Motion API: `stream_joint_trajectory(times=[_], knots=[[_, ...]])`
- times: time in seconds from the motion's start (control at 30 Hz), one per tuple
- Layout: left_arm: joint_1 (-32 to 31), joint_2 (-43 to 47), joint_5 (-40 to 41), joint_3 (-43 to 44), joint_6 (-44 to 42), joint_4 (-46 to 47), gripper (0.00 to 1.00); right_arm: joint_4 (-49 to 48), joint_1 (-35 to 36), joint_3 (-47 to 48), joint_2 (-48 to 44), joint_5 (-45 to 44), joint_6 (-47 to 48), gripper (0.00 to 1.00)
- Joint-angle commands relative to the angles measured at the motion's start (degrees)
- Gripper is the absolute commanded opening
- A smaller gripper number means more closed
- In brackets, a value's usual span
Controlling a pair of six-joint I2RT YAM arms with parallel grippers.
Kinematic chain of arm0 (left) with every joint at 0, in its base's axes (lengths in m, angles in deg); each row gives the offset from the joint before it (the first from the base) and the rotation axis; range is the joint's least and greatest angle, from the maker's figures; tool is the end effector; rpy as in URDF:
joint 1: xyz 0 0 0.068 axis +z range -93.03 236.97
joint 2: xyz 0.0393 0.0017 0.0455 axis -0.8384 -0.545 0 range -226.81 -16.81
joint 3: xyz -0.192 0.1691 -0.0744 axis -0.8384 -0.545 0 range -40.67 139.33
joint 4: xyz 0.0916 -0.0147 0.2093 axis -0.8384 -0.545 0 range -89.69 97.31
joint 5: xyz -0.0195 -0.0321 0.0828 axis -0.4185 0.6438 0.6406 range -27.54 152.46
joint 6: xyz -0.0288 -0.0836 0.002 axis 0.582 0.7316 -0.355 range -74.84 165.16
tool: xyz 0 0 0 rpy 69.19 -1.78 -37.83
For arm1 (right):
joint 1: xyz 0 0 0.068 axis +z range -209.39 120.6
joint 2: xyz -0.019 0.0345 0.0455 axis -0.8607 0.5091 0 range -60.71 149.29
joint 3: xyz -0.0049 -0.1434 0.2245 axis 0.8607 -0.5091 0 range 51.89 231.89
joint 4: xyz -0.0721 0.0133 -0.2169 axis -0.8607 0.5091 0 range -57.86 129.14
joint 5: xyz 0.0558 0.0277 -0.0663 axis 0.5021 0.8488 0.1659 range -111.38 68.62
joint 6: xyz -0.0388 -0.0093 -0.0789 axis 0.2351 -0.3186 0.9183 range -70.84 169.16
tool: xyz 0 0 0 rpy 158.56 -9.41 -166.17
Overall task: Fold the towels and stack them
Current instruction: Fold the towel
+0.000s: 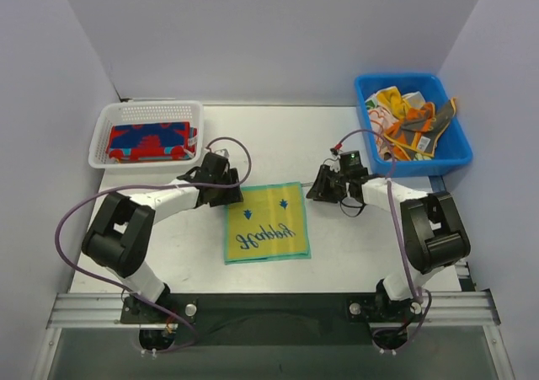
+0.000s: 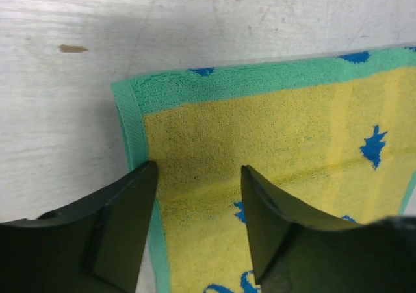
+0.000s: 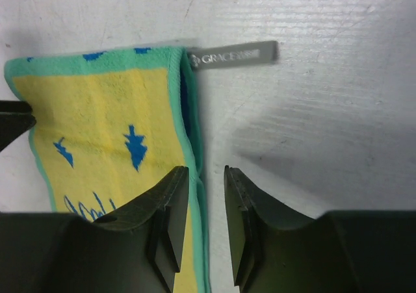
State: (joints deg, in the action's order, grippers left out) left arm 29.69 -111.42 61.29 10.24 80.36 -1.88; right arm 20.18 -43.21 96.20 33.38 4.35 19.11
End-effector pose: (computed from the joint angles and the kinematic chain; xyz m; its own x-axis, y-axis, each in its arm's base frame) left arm 0.2891 -0.1509 0.1467 -0.8497 -0.2102 -0.4836 -0.0252 0.9322 -0.3610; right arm 0.3115 0.1260 0.1599 -0.8003 0.2374 -0.5506 -0.2077 0.7517 0.6260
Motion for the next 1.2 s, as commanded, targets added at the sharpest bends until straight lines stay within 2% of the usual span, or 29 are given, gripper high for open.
stream_joint_trajectory(times=[0.0,0.03,0.07,0.17,0.27,0.4,0.53,0.73,1.17], knots=[[-0.13,4.25,5.65,5.49,-5.05,-6.52,0.67,10.37,-0.36,7.25,-5.13,-2.35,9.28,0.3],[-0.13,4.52,6.09,6.47,-6.19,-7.24,0.7,14.39,-0.54,8.76,-5.31,-2.36,11.65,0.32],[-0.13,4.52,6.87,7.43,-8.72,-8.03,0.78,16.43,-0.54,10.34,-5.14,-2.36,13.76,0.36],[-0.05,3.65,8.55,11.39,-14.08,-11.89,0.87,21.98,-0.45,16.93,-3.12,-1.83,20.62,0.4],[0.74,2.77,8.47,14.47,-18.3,-15.15,0.88,24.62,-0.54,22.64,0.04,1.15,26.34,0.41],[2.58,0.66,6.97,16.75,-22.63,-17.7,0.75,28.4,-0.36,30.9,5.66,4.41,31.88,0.41],[3.73,-2.94,5.39,18.52,-25.62,-18.58,0.71,31.56,0.07,37.15,12.68,5.38,35.22,0.4],[4.35,-9.01,3.54,21.42,-28.78,-21.13,0.67,37.71,3.41,45.59,20.16,2.48,41.28,0.38],[5.23,-15.08,3.98,21.51,-29.58,-21.75,0.63,43.16,8.68,52.27,29.05,-5.16,49.02,0.35]])
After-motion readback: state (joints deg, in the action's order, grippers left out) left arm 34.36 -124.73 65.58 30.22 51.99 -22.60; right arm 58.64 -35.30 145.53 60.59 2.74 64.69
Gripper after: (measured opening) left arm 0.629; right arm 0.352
